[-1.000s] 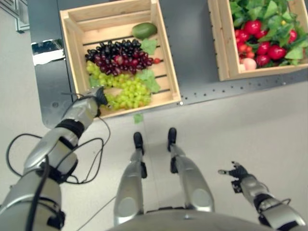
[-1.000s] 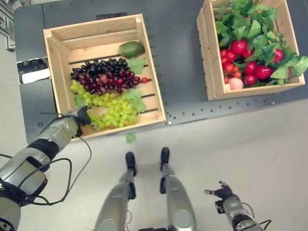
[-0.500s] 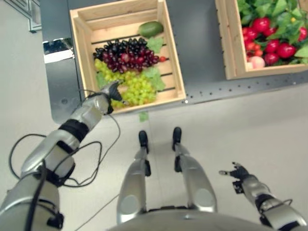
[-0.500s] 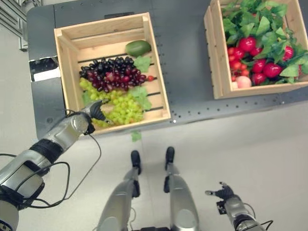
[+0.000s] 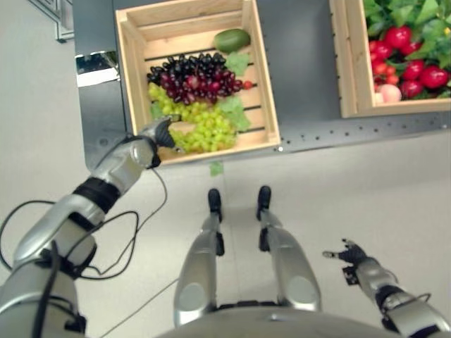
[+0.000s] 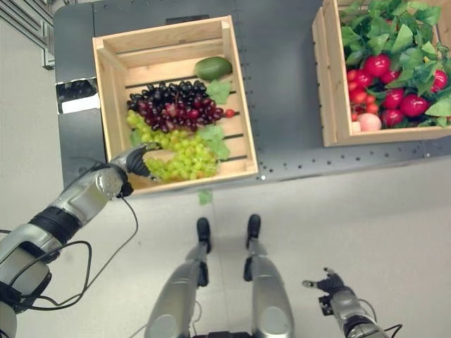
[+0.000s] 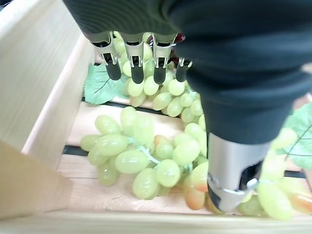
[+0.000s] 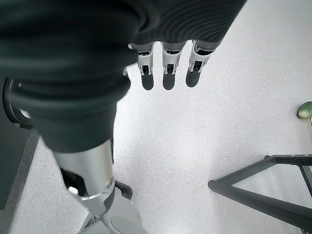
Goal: Pick up the fruits from the basket on one side to the basket on the other side
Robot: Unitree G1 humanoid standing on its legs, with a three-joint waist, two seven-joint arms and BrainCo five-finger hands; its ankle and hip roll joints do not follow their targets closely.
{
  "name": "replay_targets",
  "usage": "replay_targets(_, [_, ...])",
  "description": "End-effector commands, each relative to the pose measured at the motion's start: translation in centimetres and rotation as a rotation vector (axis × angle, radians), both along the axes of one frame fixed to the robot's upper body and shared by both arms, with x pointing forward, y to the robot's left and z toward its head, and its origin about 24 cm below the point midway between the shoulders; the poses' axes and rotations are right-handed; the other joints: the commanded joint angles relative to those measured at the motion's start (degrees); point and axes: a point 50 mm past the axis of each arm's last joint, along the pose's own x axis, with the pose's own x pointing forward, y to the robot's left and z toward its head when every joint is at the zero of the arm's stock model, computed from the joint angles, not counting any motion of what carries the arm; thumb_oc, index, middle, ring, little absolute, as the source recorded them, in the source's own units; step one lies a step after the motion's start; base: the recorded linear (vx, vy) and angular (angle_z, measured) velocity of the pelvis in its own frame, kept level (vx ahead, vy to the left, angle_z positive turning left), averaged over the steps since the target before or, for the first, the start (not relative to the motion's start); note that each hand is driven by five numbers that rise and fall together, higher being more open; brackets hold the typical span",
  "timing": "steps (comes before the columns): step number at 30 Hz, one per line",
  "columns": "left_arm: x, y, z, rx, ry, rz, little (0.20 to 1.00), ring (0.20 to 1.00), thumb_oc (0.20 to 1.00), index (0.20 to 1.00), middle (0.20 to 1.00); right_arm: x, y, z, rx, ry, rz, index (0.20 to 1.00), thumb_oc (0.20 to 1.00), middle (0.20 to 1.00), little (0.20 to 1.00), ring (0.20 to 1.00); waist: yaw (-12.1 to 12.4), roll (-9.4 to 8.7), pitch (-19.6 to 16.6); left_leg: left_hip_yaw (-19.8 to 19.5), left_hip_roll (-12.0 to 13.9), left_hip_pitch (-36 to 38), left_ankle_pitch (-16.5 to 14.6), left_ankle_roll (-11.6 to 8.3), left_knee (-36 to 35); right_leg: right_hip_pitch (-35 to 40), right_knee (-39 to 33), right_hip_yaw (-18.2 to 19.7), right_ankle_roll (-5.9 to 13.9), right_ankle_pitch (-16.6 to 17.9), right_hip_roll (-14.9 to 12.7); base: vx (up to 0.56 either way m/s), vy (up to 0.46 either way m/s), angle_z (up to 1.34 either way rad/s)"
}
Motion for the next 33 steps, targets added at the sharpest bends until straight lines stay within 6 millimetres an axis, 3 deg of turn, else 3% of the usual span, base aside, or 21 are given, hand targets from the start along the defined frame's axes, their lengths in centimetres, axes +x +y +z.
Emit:
replay_targets(1, [0.8, 0.6, 1.1, 0.015, -0.053, 0.047, 1.0, 1.0, 1.0, 1.0, 1.0, -2.5, -2.5, 0.1, -0.06, 0.056, -0.044, 1.0, 1.0, 1.0, 1.0, 1.0, -0.4, -0.7, -0.7, -0.4, -2.5, -2.6, -5.0, 0.8, 6.7, -1.5, 6.1, 0.6, 4.3, -4.3, -0.2, 0.0, 0.0, 0.0])
replay_targets(12, [0.9, 0.8, -0.8, 0.069, 0.008, 0.095, 1.0, 1.0, 1.0, 1.0, 1.0, -2.3, -2.4, 0.2, -0.068, 0.043, -0.029, 1.0, 1.0, 1.0, 1.0, 1.0, -1.6, -1.27, 0.5, 0.2, -2.2, -3.7, -4.6, 0.8, 6.5, -3.2, 6.4, 1.1, 4.21, -4.1, 0.1, 0.0, -0.001, -0.01])
replay_targets(21, [1.1, 1.0, -0.7, 0.102, 0.028, 0.098, 1.0, 1.0, 1.0, 1.0, 1.0, -2.6, -2.5, 0.1, -0.07, 0.061, -0.02, 1.0, 1.0, 1.0, 1.0, 1.0, -2.4, -1.07, 0.4, 0.7, -2.0, -3.7, -4.7, 0.94, 5.8, -4.2, 7.0, 1.6, 4.27, -4.3, 0.5, 0.04, -0.009, -0.07])
replay_targets(25, [1.7, 0.4, 1.4, 0.143, 0.016, 0.041, 1.0, 1.0, 1.0, 1.0, 1.0, -2.6, -2.7, 0.3, -0.071, 0.063, -0.007, 1.0, 1.0, 1.0, 1.0, 1.0, -2.7, -0.64, 0.0, 1.0, -2.0, -3.4, -4.8, 1.0, 5.3, -4.2, 7.0, 1.7, 4.39, -4.5, 0.6, 0.06, -0.002, -0.01])
replay_targets(28, [2.4, -0.6, 4.3, 0.122, -0.048, -0.004, 1.0, 1.0, 1.0, 1.0, 1.0, -3.1, -2.7, 0.1, -0.067, 0.08, -0.001, 1.0, 1.0, 1.0, 1.0, 1.0, -2.7, -0.11, -0.2, 0.9, -2.2, -3.3, -4.8, 1.02, 5.1, -4.2, 7.0, 1.6, 4.43, -4.6, 0.6, 0.04, -0.005, -0.03])
replay_targets(29, [2.6, -1.3, 6.2, 0.125, -0.085, -0.04, 1.0, 1.0, 1.0, 1.0, 1.0, -3.5, -2.5, -0.2, -0.055, 0.092, -0.001, 1.0, 1.0, 1.0, 1.0, 1.0, -2.7, 0.22, -0.3, 1.0, -2.3, -3.1, -4.8, 0.97, 5.0, -4.2, 6.9, 1.5, 4.44, -4.6, 0.6, 0.04, -0.011, -0.03])
replay_targets(30, [2.6, -1.3, 6.2, 0.126, -0.086, -0.04, 1.0, 1.0, 1.0, 1.0, 1.0, -3.5, -2.5, -0.2, -0.055, 0.092, -0.001, 1.0, 1.0, 1.0, 1.0, 1.0, -2.7, 0.2, -0.3, 1.0, -2.3, -3.1, -4.8, 0.97, 5.0, -4.2, 6.9, 1.5, 4.44, -4.6, 0.6, 0.04, -0.012, -0.01])
replay_targets(33, [3.0, -1.5, 8.7, 0.149, -0.131, -0.057, 1.0, 1.0, 1.0, 1.0, 1.0, -4.1, -2.3, -0.5, -0.038, 0.115, -0.004, 1.0, 1.0, 1.0, 1.0, 1.0, -2.7, 0.73, -0.6, 0.9, -2.5, -3.1, -4.6, 0.99, 4.6, -4.1, 6.6, 1.5, 4.43, -4.4, 0.6, 0.01, -0.004, 0.0])
